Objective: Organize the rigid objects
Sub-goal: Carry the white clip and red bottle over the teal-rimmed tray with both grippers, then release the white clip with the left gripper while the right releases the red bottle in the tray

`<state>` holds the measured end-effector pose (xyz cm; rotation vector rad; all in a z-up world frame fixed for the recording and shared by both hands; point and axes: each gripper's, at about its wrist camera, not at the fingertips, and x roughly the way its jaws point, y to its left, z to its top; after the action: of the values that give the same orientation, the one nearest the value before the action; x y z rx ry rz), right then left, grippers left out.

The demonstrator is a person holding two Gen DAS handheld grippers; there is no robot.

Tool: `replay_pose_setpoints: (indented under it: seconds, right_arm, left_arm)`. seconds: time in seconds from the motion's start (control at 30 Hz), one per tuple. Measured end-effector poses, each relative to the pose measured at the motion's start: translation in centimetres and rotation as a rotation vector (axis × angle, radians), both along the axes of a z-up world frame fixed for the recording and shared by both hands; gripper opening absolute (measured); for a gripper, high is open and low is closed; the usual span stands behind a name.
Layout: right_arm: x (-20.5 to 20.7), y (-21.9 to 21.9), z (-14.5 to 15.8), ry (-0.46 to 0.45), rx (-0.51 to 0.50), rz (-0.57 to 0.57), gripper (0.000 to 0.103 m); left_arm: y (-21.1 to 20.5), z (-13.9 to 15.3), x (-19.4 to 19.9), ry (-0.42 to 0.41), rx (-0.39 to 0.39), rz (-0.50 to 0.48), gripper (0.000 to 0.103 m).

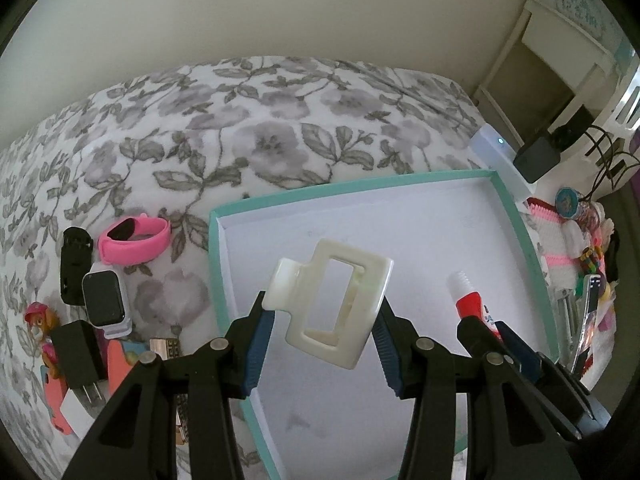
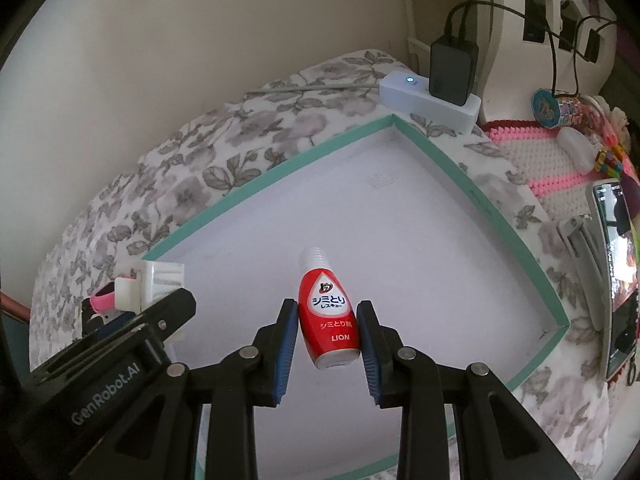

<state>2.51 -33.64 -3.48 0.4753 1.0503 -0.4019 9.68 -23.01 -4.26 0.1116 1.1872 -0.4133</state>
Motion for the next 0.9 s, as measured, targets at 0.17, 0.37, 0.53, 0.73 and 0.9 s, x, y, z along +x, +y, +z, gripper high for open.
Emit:
replay_pose_setpoints:
  seconds: [0.17,0.37,0.53,0.73,0.9]
  right_arm:
    - [-0.1,0.2,-0.2,0.013,-0.010,0.007,0.033]
    - [-0.1,0.2,-0.1,0.017,-0.016,0.007,0.033]
    - [-0.3,0.2,0.0,0.012,-0.020,0.003,0.032]
    - [-0.3,0.2,0.2,0.005,-0.025,0.009,0.032]
    - [-0.2,0.4,0.1,0.015,-0.029,0.016,0.032]
  left_arm:
    - [0.0,-0.3,-0.1,0.004,0.004,-0.002,0.050]
    - [0.1,-0.4,-0.1,0.007,0.013,0.006,0.054]
    - [0.8,0.0,0.1,0.006,0.014,0.029,0.062]
    - [1.8,0.6,0.4,-0.014,0.045,0.068,0.063]
    - [3.0,1.1,0.6,-0.035,0.040,0.103,0.081]
